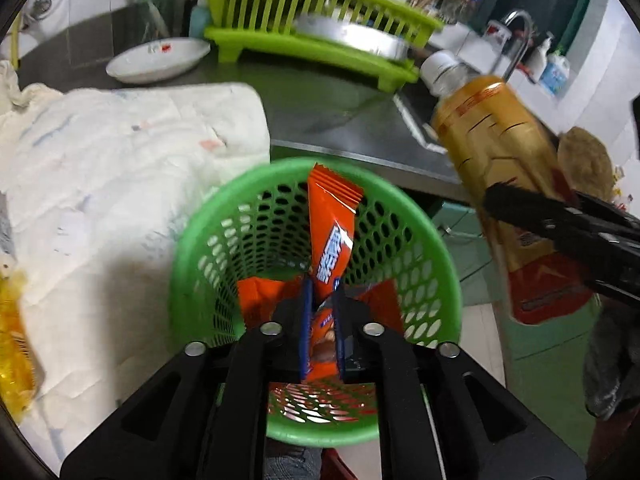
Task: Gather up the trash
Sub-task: 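Drop the orange wrapper from the left tool into the green basket while the right drops the bottle in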
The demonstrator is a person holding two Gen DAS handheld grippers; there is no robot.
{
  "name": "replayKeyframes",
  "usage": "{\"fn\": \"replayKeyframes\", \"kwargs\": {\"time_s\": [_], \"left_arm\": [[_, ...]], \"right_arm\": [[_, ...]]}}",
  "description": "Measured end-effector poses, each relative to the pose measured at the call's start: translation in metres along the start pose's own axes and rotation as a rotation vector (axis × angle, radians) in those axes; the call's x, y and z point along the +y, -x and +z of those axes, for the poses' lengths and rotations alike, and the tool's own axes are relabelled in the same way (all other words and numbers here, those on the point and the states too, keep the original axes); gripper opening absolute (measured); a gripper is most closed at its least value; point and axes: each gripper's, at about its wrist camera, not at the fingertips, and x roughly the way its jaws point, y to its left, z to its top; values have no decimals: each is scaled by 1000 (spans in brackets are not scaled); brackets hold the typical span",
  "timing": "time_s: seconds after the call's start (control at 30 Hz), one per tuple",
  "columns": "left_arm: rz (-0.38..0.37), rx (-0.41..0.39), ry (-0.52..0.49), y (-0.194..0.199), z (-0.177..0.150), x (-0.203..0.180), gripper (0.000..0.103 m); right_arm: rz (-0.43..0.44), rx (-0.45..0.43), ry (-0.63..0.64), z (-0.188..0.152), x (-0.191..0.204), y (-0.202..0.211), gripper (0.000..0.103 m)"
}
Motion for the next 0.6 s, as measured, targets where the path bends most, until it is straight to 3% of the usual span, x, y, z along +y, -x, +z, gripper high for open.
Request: {"fn": "replayKeyframes", "kwargs": {"time_s": [0.07, 0.13, 0.37, 0.6], "left_arm": [[-16, 27, 15, -9, 1, 2, 31], [-6, 29, 16, -15, -1, 5, 37], [27, -2, 34, -3, 1, 17, 40], [55, -50, 41, 25, 0, 26, 40]], "right_arm": [[0, 9, -2, -2, -3, -4, 62], [1, 18, -3, -4, -5, -8, 62], [13, 58, -3, -14, -3, -26, 62], [61, 176, 55, -36, 26, -67, 62]]}}
